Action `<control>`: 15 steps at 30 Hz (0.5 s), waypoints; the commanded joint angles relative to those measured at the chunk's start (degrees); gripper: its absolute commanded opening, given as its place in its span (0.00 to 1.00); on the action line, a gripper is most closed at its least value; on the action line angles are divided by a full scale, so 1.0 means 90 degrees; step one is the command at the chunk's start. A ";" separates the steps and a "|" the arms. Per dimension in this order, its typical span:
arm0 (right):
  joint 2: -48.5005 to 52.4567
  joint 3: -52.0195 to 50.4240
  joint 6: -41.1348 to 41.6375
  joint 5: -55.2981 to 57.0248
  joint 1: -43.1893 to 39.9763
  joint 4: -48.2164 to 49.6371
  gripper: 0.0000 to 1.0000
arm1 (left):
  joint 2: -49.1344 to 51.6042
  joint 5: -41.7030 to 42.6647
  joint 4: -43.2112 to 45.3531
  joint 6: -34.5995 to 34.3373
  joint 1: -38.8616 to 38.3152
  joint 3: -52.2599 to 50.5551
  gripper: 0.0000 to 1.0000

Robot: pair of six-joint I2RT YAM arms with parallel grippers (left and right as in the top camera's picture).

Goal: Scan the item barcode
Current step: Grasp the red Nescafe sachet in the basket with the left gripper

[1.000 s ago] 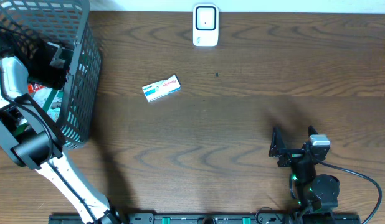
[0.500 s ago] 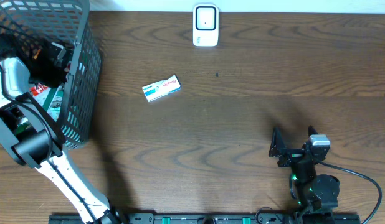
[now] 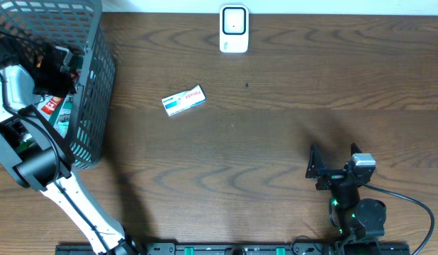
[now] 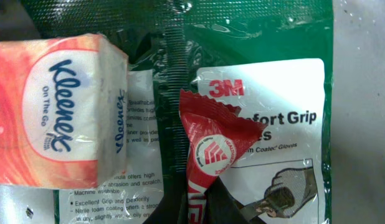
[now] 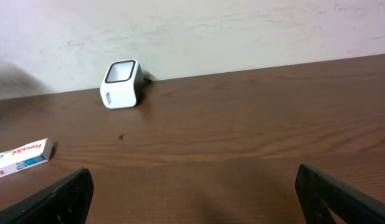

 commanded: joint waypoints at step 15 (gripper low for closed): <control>-0.0010 -0.0007 0.0066 -0.0027 -0.0029 -0.0027 0.99 | -0.2259 -0.0457 -0.0024 -0.1705 0.0022 0.0034 0.07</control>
